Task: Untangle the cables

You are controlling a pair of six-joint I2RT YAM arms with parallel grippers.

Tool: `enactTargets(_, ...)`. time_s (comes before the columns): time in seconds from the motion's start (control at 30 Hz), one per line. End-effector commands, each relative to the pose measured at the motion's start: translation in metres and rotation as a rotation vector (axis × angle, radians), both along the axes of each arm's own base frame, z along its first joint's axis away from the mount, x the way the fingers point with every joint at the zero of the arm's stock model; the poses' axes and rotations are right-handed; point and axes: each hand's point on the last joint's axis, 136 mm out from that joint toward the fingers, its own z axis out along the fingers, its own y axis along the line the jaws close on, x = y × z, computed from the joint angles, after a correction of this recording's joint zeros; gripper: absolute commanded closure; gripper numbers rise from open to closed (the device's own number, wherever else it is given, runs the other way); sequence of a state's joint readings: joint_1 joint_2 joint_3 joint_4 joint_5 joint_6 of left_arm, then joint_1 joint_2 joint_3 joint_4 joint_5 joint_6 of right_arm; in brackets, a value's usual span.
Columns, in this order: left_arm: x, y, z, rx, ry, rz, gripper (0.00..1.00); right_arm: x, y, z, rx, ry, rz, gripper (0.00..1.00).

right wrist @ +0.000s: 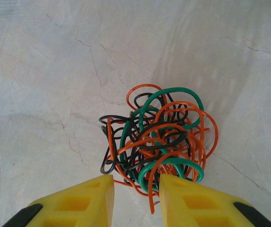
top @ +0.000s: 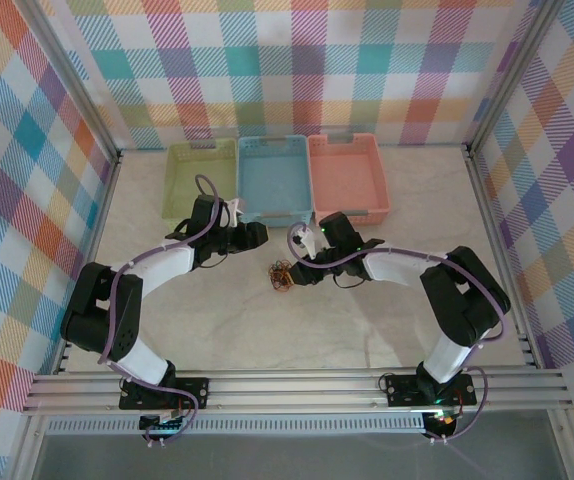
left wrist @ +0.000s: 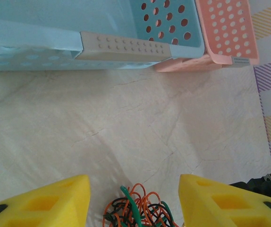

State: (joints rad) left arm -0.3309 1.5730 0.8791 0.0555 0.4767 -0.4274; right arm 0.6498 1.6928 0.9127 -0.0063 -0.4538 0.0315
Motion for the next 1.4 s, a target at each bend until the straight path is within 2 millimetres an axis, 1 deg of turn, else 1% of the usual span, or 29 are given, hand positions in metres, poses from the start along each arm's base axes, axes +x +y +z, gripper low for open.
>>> enactTargets(0.0, 0.003, 0.004, 0.007, -0.006, -0.025, 0.016, 0.47, -0.002, 0.004, 0.001, -0.010, -0.010, 0.030, 0.69)
enactTargets(0.03, 0.003, 0.004, 0.008, -0.006, -0.026, 0.016, 0.46, -0.002, 0.004, 0.001, -0.012, -0.010, 0.029, 0.70)
enactTargets(0.13, 0.002, 0.004, 0.007, -0.008, -0.023, 0.013, 0.47, -0.001, 0.004, 0.000, -0.017, -0.010, 0.025, 0.77)
enactTargets(0.2, 0.003, 0.004, 0.008, -0.008, -0.025, 0.013, 0.46, -0.001, 0.003, 0.001, -0.018, -0.017, 0.024, 0.85)
enactTargets(0.27, 0.002, 0.004, 0.009, -0.009, -0.030, 0.013, 0.46, 0.001, 0.003, 0.006, -0.012, -0.041, 0.017, 0.92)
enactTargets(0.37, 0.002, 0.002, 0.010, -0.017, -0.033, 0.006, 0.47, 0.004, -0.003, 0.015, 0.009, -0.119, -0.008, 1.00)
enactTargets(0.47, -0.001, -0.003, 0.012, -0.050, -0.022, -0.012, 0.47, 0.003, -0.005, 0.027, 0.051, -0.192, -0.015, 1.00)
enactTargets(0.53, -0.009, -0.011, 0.011, -0.070, 0.027, -0.037, 0.47, 0.003, -0.006, 0.030, 0.064, -0.214, -0.016, 1.00)
enactTargets(0.63, -0.030, -0.022, 0.015, -0.020, 0.087, -0.074, 0.48, 0.002, -0.006, 0.031, 0.074, -0.224, -0.009, 1.00)
enactTargets(0.73, -0.054, -0.033, 0.021, 0.031, 0.100, -0.120, 0.47, 0.002, -0.005, 0.031, 0.073, -0.221, -0.008, 1.00)
enactTargets(0.77, -0.059, -0.034, 0.020, 0.041, 0.105, -0.124, 0.47, 0.002, -0.006, 0.033, 0.076, -0.225, -0.009, 1.00)
enactTargets(0.83, -0.066, -0.034, 0.013, 0.053, 0.127, -0.121, 0.46, 0.002, -0.006, 0.034, 0.085, -0.234, -0.013, 1.00)
enactTargets(1.0, -0.069, -0.035, -0.014, 0.086, 0.223, -0.119, 0.46, 0.001, -0.006, 0.034, 0.087, -0.236, -0.008, 1.00)
enactTargets(1.07, -0.070, -0.038, -0.020, 0.101, 0.245, -0.119, 0.47, 0.002, -0.007, 0.034, 0.084, -0.238, -0.012, 1.00)
enactTargets(1.1, -0.075, -0.036, -0.026, 0.127, 0.280, -0.118, 0.47, 0.002, -0.007, 0.034, 0.084, -0.239, -0.013, 1.00)
enactTargets(1.27, -0.078, -0.041, -0.040, 0.157, 0.326, -0.126, 0.48, 0.003, -0.007, 0.034, 0.083, -0.239, -0.016, 1.00)
enactTargets(1.37, -0.079, -0.049, -0.045, 0.153, 0.337, -0.141, 0.48, 0.002, -0.007, 0.033, 0.081, -0.238, -0.015, 1.00)
